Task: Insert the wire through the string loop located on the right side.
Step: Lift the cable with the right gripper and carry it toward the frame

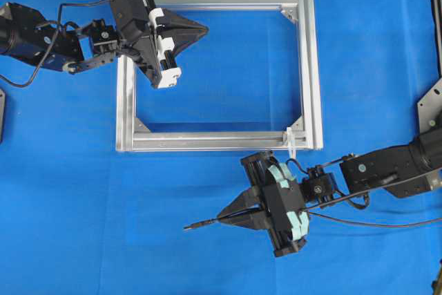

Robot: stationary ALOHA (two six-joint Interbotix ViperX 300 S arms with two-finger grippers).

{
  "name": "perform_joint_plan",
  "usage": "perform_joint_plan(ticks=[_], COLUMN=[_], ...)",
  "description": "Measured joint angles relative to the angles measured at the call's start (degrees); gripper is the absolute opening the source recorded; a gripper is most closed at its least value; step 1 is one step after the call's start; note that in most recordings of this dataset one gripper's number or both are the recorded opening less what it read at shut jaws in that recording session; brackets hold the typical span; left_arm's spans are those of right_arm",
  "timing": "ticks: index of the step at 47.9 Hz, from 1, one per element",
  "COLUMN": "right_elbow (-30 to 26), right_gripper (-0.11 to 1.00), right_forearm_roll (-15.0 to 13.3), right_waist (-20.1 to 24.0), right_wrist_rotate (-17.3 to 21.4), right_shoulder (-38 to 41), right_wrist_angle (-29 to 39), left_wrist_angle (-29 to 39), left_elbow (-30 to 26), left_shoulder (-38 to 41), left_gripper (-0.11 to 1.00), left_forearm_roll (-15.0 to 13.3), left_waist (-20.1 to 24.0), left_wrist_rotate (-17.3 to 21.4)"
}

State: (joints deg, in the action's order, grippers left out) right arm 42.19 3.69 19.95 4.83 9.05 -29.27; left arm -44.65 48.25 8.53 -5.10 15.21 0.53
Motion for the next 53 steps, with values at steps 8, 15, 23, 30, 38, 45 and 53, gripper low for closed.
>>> perform_joint_plan(ticks=[8, 15, 23, 30, 38, 45, 53], right_elbow=[0.0, 0.4, 4.2, 9.1, 16.1, 21.4, 27.4], right_gripper=[-0.03, -0.03, -0.03, -0.03, -0.03, -0.03, -0.03], right_forearm_roll=[0.0, 0.1, 2.0, 4.7, 8.4, 11.0, 12.5], right_waist=[0.0, 0.0, 0.0, 0.0, 0.1, 0.6, 1.9], right_wrist_rotate=[0.0, 0.0, 0.1, 0.1, 0.2, 0.3, 0.3], right_shoulder=[0.0, -0.1, -2.5, -5.4, -10.0, -14.2, -19.8], right_wrist_angle=[0.0, -0.1, -0.4, -1.8, -4.4, -5.0, -5.1], left_wrist_angle=[0.0, 0.0, 0.0, 0.0, -0.1, -0.1, 0.0], left_elbow=[0.0, 0.0, 0.0, 0.0, 0.0, 0.0, -0.1], left_shoulder=[0.0, 0.0, -0.1, -0.1, -0.1, -0.1, 0.0], left_gripper=[0.0, 0.0, 0.0, 0.0, 0.0, 0.0, 0.0], left_forearm_roll=[0.0, 0.0, 0.0, 0.0, 0.0, 0.0, 0.0], left_waist=[0.0, 0.0, 0.0, 0.0, 0.0, 0.0, 0.0], left_wrist_rotate=[0.0, 0.0, 0.1, 0.0, 0.0, 0.0, 0.0])
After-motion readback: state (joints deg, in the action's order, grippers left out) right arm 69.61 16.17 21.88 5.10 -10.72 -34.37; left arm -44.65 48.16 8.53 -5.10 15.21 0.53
